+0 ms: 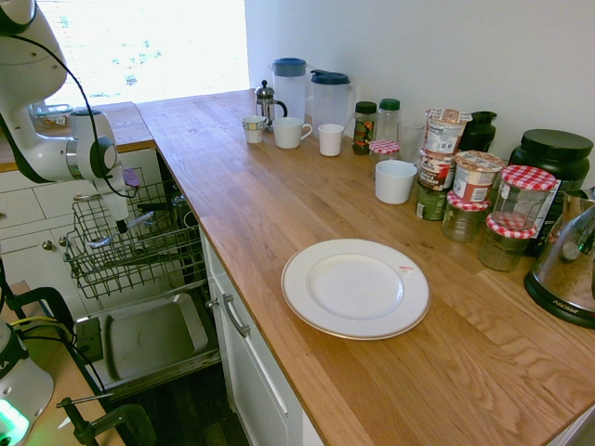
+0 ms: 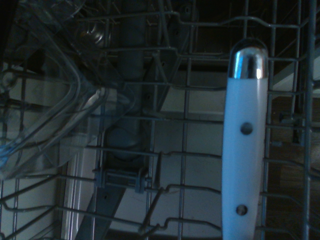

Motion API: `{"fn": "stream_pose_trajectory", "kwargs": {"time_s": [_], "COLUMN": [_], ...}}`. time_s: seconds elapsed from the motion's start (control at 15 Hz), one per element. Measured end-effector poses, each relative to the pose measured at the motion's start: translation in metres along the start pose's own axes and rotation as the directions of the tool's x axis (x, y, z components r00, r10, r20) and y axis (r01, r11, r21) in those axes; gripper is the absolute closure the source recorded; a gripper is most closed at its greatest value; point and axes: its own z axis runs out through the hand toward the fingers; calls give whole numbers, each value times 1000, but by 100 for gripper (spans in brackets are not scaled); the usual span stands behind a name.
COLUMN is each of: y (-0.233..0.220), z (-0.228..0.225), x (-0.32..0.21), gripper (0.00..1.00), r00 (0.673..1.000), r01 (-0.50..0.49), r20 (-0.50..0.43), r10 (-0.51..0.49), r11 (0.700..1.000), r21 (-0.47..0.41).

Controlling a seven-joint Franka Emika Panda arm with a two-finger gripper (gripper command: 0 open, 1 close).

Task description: Put the spoon in the dishwasher

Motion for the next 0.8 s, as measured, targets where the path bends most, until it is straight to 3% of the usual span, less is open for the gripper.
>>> {"fn": "stream_pose_trajectory", "kwargs": {"time_s": [0.8], "y": [-11], "z": [74], "x": [1], "gripper": [100], "r00": [998], "r01": [-47], "r20": [42], "r10": [49], "r11": [998], "r21": [-53]}}
